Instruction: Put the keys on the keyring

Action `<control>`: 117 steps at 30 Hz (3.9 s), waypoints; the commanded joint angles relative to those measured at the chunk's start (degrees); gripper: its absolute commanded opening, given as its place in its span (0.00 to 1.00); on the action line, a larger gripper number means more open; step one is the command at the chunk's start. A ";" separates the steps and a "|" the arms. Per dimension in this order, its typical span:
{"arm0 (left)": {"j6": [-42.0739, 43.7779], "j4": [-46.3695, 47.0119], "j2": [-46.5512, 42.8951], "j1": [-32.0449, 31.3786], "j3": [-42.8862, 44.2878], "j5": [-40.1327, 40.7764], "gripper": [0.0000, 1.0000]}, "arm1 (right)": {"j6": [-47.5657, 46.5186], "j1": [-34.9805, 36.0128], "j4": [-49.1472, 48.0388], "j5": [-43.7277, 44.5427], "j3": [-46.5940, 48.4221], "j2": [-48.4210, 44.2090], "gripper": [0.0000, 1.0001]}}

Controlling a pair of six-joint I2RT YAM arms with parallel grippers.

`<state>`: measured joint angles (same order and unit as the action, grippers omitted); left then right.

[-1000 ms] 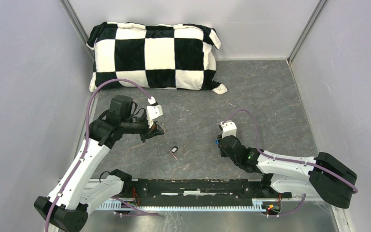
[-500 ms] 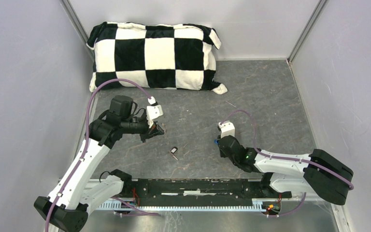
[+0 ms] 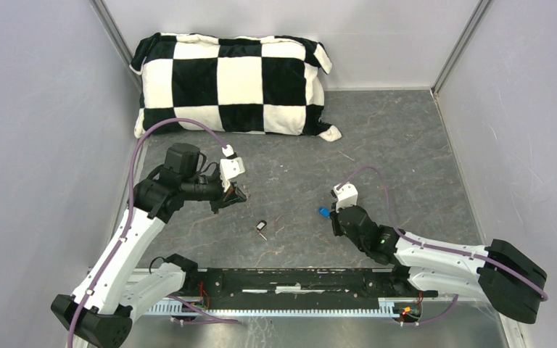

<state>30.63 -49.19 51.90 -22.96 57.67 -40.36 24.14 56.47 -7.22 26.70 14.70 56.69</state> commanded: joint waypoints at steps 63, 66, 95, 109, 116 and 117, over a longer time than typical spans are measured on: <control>-11.26 10.13 -3.08 -0.43 -4.99 -0.74 0.02 | -20.66 1.28 10.45 -44.49 37.60 9.38 0.00; -12.32 10.25 -2.23 -0.75 -4.45 -0.61 0.02 | -21.06 2.19 9.38 -44.00 40.64 11.94 0.00; -14.02 9.88 -3.00 -1.30 -4.54 -0.20 0.02 | -18.33 6.74 -2.19 -37.82 43.37 18.90 0.00; -13.32 9.33 -2.76 -1.32 -4.34 0.19 0.02 | -20.52 6.70 1.19 -33.88 42.18 16.34 0.00; -13.38 9.37 -2.63 -1.33 -4.10 0.36 0.02 | -20.63 6.78 0.96 -33.48 41.81 15.82 0.00; -13.40 9.37 -2.60 -1.30 -4.14 0.30 0.02 | -20.54 6.76 0.61 -33.84 41.90 15.90 0.00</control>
<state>18.57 -41.63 49.60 -24.03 52.23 -39.90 4.19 63.00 -5.06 -7.57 56.93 74.39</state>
